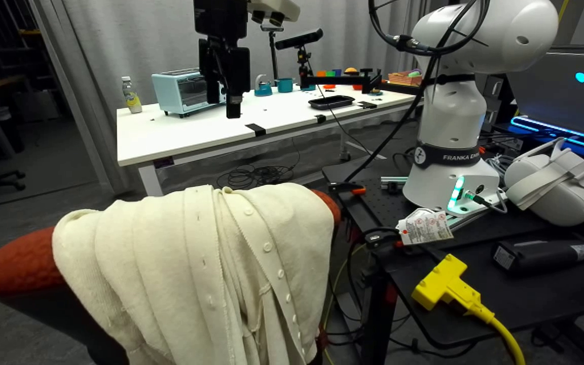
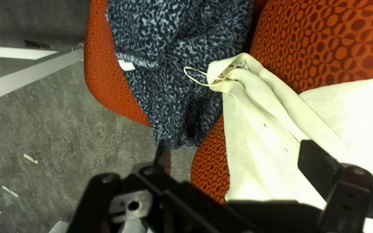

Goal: Move the white jersey from the back of the chair to the seat of the chair

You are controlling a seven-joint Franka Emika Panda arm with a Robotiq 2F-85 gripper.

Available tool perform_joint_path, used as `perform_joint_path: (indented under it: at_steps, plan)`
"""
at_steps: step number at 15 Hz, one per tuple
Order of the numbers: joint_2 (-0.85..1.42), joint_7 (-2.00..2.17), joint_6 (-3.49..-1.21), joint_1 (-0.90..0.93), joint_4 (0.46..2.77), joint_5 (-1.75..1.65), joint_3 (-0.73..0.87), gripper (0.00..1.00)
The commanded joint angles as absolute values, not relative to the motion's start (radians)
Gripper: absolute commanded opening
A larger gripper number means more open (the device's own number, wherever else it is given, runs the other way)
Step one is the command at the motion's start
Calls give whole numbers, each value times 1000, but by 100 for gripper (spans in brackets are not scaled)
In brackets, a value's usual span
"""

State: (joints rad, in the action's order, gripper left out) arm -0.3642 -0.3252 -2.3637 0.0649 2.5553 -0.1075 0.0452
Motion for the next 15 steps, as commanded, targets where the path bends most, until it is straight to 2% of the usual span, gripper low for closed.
perform_joint_path:
  at_steps: [1, 8, 15]
  plan:
    - [-343, -383, -2387, 128, 2508, -79, 13, 100]
    - [-265, -519, -2395, 256, 2452, 74, -9, 100]
    - [-133, -625, -2433, 261, 2406, 241, -23, 100]
